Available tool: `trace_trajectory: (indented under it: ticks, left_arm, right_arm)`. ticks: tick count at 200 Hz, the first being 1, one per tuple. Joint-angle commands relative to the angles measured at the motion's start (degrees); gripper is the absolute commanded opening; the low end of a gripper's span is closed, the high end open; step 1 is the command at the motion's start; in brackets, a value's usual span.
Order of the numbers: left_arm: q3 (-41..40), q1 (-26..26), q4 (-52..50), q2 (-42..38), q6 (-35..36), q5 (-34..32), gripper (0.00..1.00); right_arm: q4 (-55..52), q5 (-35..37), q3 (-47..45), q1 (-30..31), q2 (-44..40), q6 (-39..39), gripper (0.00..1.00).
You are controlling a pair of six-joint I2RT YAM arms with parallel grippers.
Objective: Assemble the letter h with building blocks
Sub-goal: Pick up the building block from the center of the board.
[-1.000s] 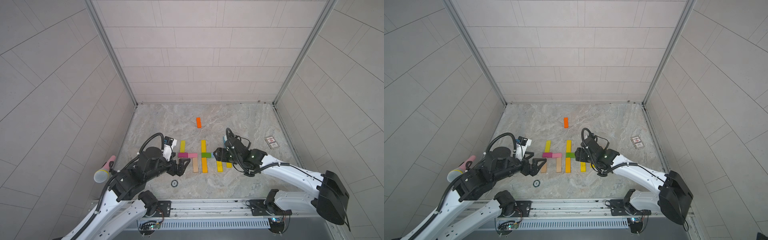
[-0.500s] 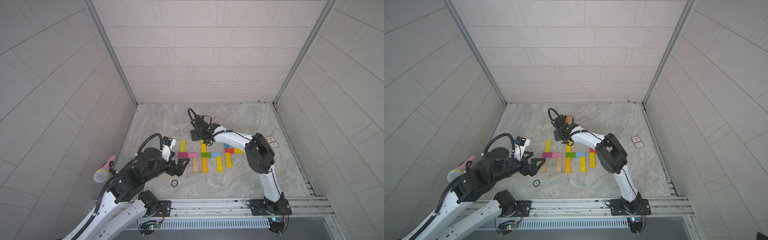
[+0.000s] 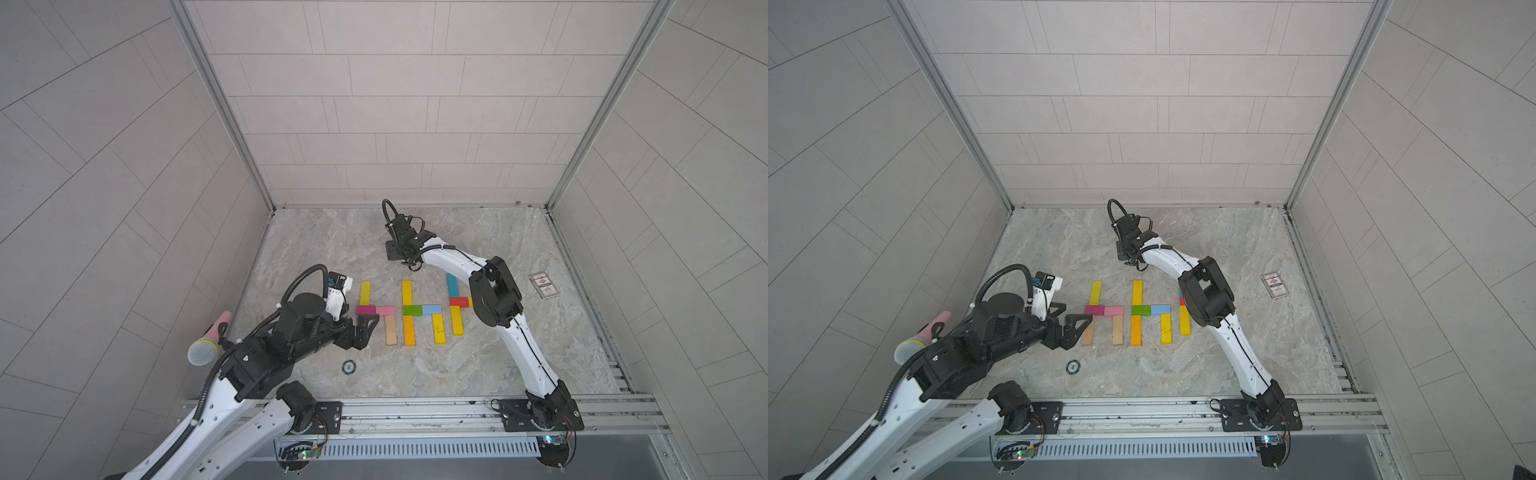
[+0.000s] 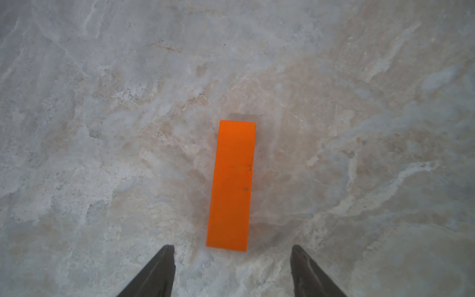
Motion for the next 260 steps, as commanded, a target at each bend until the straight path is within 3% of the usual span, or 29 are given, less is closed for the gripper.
trace_trajectory:
  ticks: [1, 80, 156, 209, 260]
  left_arm:
    - [0.72, 0.38, -2.16, 3.04, -0.15, -2.64, 1.0]
    - [2.01, 0.32, -4.02, 13.95, 0.98, 2.65, 1.0]
    - [1.77, 0.32, -3.78, 14.44, 1.0, 3.46, 1.0]
    - [1.8, 0.61, -3.87, 14.29, 1.02, 3.33, 1.0]
    - [1.65, 1.57, -3.55, 13.87, 0.94, 3.83, 1.0]
  right_arm:
    - [-3.49, -1.13, 3.5, -0.18, 2.57, -0.8, 0.72]
    - [-7.63, -0.81, 12.43, -0.65, 8.89, -0.62, 0.63]
    - [-10.54, -0.41, 13.25, -2.02, 9.51, -0.94, 0.35]
    - [0.62, -4.22, 2.42, -2.29, 1.26, -5.92, 0.24]
    - [7.62, -6.51, -11.53, -2.3, -11.54, -7.61, 0.21]
